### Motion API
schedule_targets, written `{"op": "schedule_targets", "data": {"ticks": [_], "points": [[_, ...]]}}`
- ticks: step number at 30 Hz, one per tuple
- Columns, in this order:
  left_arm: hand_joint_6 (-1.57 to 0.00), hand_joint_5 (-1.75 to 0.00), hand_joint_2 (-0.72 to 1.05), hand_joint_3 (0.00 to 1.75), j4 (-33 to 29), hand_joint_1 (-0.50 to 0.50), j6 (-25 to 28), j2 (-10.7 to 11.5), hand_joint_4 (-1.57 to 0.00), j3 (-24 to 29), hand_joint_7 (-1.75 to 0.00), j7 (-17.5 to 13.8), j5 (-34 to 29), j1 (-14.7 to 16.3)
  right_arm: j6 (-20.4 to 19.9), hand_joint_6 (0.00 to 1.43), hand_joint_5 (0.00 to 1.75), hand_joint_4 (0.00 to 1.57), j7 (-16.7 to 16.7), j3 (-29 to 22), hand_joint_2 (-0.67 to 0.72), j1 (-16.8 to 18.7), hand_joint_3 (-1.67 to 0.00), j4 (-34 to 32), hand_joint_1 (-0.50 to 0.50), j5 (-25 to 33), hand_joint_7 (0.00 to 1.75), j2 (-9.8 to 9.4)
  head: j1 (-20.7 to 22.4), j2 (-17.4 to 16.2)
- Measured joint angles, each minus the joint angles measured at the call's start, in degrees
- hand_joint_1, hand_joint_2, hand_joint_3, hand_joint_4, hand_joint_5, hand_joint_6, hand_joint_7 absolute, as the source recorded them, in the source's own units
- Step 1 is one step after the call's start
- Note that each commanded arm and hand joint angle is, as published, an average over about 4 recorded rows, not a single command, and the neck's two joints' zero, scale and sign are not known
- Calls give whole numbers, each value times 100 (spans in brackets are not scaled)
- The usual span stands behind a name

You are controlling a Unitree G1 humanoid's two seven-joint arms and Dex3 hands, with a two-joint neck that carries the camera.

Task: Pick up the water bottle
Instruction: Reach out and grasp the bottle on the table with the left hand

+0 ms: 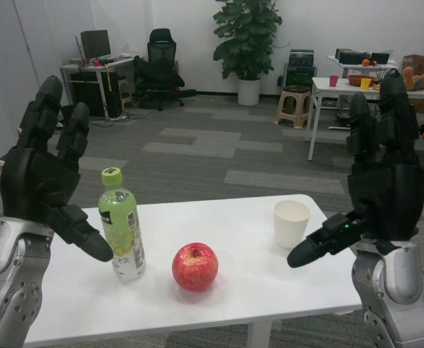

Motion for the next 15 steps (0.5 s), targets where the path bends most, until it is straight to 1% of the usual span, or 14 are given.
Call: {"op": "schedule_targets", "data": {"ticks": [5, 7, 13, 15], "points": [[0, 0, -55, 9, 0, -48, 4, 0, 0, 99, 0, 2, -1, 52, 31, 0, 0, 0, 10, 98, 53, -2, 0, 63, -46, 9, 0, 0, 155, -115], [0, 0, -55, 9, 0, -48, 19, 0, 0, 173, 0, 4, -2, 100, 79, 0, 0, 0, 28, 152, 53, -6, 0, 109, -46, 9, 0, 0, 206, -184], [0, 0, -55, 9, 0, -48, 88, 0, 0, 312, 0, 3, -3, 276, 126, 0, 0, 0, 73, 367, 53, -24, 0, 317, -46, 9, 0, 1, 380, -536], [0, 0, -59, 9, 4, -48, 130, 0, 0, 368, 0, 3, -3, 355, 140, 0, 0, 0, 80, 456, 53, -39, 0, 398, -46, 9, 0, 1, 427, -600]]}}
